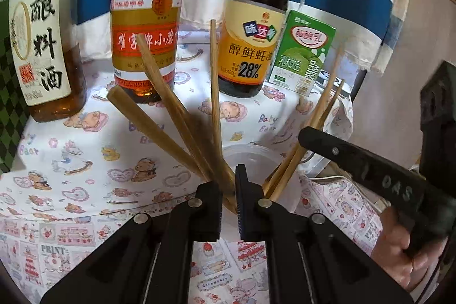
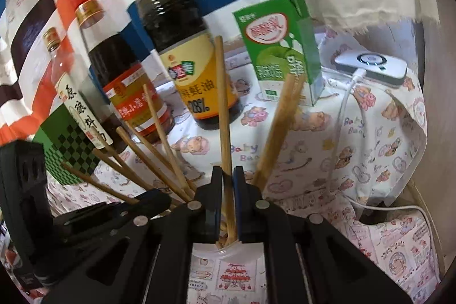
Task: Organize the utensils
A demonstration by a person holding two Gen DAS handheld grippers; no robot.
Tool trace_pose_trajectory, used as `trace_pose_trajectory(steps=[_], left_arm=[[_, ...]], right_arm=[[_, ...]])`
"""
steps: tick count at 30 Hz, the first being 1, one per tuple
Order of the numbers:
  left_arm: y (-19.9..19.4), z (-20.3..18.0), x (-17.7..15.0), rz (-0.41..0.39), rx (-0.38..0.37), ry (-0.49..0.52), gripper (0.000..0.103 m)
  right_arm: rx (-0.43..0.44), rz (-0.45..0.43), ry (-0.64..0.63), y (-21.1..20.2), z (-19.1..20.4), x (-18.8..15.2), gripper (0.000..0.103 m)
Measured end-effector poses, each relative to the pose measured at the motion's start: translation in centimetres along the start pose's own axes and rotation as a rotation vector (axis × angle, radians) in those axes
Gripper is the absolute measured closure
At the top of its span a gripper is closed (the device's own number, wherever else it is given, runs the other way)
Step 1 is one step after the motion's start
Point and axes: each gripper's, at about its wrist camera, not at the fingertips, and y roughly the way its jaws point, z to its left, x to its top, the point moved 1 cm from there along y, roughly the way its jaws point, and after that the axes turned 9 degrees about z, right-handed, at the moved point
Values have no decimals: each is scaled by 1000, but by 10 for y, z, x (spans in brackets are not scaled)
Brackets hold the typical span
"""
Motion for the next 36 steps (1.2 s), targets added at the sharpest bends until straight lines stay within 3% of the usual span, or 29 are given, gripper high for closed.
trace_pose_trajectory(steps=[2,5,8,12,16,19,30,36], left_arm=[[-7,-3,-2,-12,7,16,83],[-23,-9,-5,-30,16,45,81],[-41,-11,-10,-70,42,46,69],[-67,-4,-18,-125,52,23,65],[-92,4,-31,-178,141,30,63],[-105,13,-43,-209,184,3,60],[-165,57,-86,-320,348,-104,30],[-174,74,-115,-302,385,-117,18]], right_arm=[[11,0,30,-3,-6,3,78],[15,-8,38,-9,-8,6,74],[8,-35,27,-20,-7,8,66],[-11,-75,2,-34,0,9,58],[-18,-89,-45,-40,17,4,53],[-33,-112,-92,-46,34,-3,45],[-27,-222,-242,-81,78,-35,19],[-105,-280,-241,-85,80,-58,4]])
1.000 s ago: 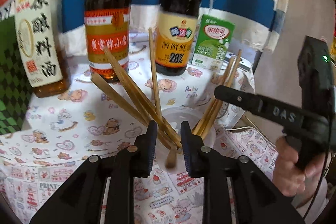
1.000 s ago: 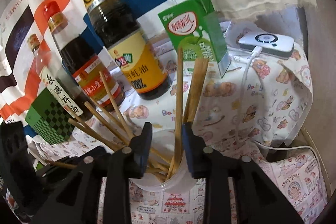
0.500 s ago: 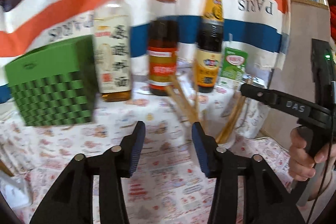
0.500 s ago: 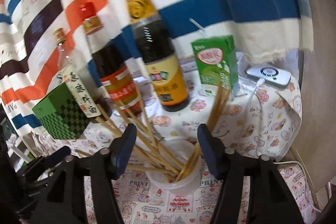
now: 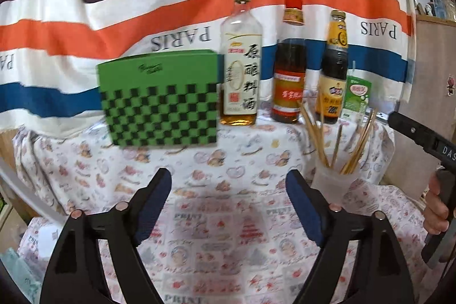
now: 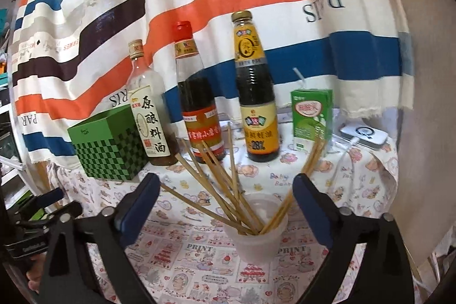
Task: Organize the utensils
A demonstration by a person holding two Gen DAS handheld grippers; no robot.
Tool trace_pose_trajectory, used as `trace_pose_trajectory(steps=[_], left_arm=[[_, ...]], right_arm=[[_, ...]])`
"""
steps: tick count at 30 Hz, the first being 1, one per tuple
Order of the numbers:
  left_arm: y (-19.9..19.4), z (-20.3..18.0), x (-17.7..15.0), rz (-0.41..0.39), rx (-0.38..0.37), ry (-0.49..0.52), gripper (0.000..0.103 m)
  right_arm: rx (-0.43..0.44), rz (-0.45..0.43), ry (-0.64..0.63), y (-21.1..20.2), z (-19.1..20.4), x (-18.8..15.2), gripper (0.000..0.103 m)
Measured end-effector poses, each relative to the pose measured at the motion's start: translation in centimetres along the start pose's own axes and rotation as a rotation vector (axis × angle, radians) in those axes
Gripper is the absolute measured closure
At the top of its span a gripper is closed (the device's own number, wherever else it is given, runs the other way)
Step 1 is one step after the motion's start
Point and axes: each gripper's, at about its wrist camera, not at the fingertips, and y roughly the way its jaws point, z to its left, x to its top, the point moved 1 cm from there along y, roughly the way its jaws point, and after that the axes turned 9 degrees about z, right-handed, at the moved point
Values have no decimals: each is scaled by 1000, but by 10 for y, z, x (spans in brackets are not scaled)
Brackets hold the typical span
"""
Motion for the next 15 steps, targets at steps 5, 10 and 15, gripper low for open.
trace_pose_trajectory(steps=[5,10,15], left_arm=[[-2,10,-22,-23,40,-30,16],[3,20,-42,-52,72,-75,8],[9,24,-58,-71,86,-49,3]], right_arm=[[-64,10,-93,2,14,-21,0],[-87,-71,-128,-5,20,-52,0],[-46,-69,-121,3,17,-71,0]])
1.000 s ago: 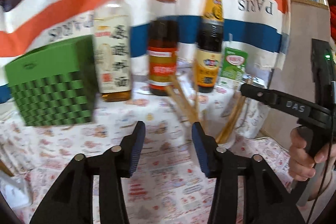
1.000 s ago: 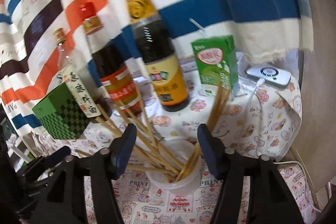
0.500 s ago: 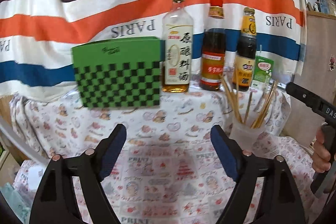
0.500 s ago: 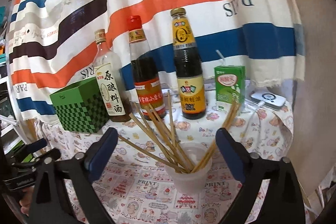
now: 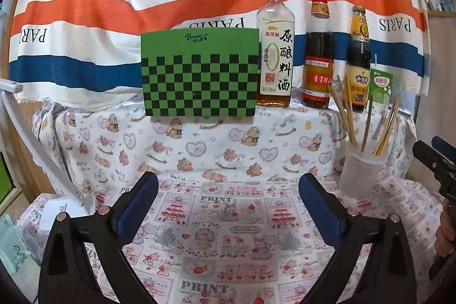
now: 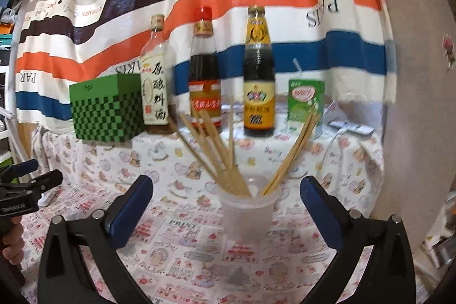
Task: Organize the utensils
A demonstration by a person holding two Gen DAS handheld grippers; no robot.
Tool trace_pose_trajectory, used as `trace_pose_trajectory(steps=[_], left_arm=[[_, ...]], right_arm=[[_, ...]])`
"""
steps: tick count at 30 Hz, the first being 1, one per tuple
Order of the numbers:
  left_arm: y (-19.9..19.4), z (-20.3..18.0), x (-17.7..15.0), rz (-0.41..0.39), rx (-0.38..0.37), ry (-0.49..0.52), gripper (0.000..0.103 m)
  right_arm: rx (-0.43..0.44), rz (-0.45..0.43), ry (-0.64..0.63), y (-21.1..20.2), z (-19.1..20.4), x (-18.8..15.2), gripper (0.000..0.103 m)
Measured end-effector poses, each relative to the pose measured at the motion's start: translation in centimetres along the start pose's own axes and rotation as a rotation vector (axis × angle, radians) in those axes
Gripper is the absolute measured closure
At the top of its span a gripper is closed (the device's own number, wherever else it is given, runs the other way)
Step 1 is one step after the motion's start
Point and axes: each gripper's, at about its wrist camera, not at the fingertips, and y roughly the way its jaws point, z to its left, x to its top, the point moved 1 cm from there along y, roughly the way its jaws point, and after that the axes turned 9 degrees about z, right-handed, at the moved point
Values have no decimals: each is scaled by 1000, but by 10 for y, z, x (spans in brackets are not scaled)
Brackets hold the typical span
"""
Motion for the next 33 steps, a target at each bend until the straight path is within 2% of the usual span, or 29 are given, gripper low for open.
trace_pose_trajectory(steps=[6,11,15,19,24,33], left_arm=[[8,0,-11,-1,11,-10,3],[10,-5,-17,-8,24,26,3],[20,-8,-23,32,18,23,2],[11,-9,-25,-17,38,19,2],[4,-7,-25,-49,53,2,2],[4,-4,-25,-48,56,-10,2]], right_arm=[[-17,3,-8,12,0,-13,0],[-25,35,1,22,-3,-18,0],[-44,34,-14,26,-1,-21,0],[-46,53,-31,31,2,-23,0],[-68,74,13,34,-6,-24,0],[-65,72,4,32,-4,-24,0]])
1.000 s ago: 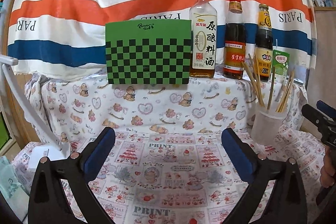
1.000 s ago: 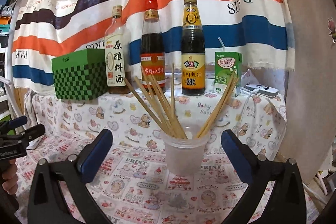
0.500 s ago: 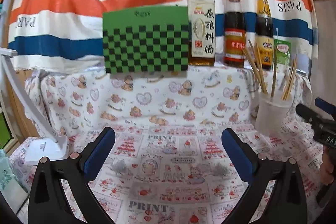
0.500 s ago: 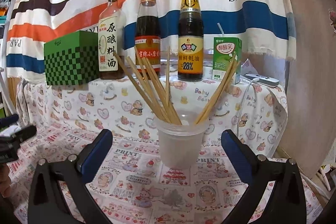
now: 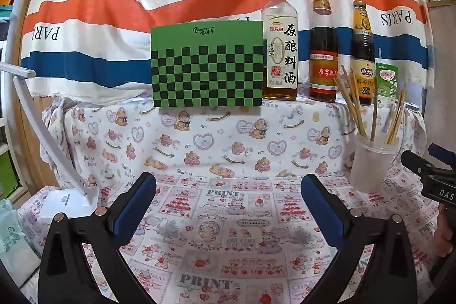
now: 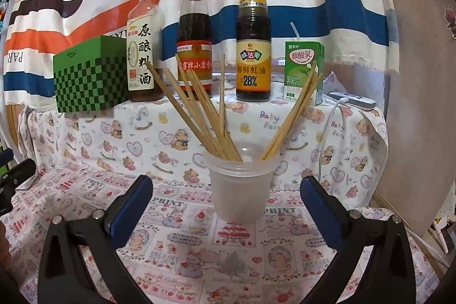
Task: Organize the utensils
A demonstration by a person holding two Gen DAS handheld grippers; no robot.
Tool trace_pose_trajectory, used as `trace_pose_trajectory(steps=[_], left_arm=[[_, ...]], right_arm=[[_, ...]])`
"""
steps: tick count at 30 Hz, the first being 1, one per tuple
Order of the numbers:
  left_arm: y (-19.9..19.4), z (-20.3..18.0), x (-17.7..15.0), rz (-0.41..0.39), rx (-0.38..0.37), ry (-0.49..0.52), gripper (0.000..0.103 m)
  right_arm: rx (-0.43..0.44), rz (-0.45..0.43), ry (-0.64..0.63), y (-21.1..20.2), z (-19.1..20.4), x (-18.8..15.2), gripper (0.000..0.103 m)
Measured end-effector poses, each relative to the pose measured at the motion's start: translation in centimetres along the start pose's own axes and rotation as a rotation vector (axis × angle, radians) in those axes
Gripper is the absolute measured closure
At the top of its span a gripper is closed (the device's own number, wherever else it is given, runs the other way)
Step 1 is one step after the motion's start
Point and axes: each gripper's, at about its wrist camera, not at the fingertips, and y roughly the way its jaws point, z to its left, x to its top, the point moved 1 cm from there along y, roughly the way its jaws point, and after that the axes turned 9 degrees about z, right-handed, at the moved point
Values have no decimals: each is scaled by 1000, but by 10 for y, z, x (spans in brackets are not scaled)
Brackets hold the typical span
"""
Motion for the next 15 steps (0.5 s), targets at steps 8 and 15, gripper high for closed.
trace_pose_trajectory(steps=[8,15], left_arm=[[1,0,0,-3,-4,7,1],[0,1,-1,-4,11,-2,1]], right_arm=[[16,12,-16,0,4,0,0],[20,19,-11,0,4,-1,0]])
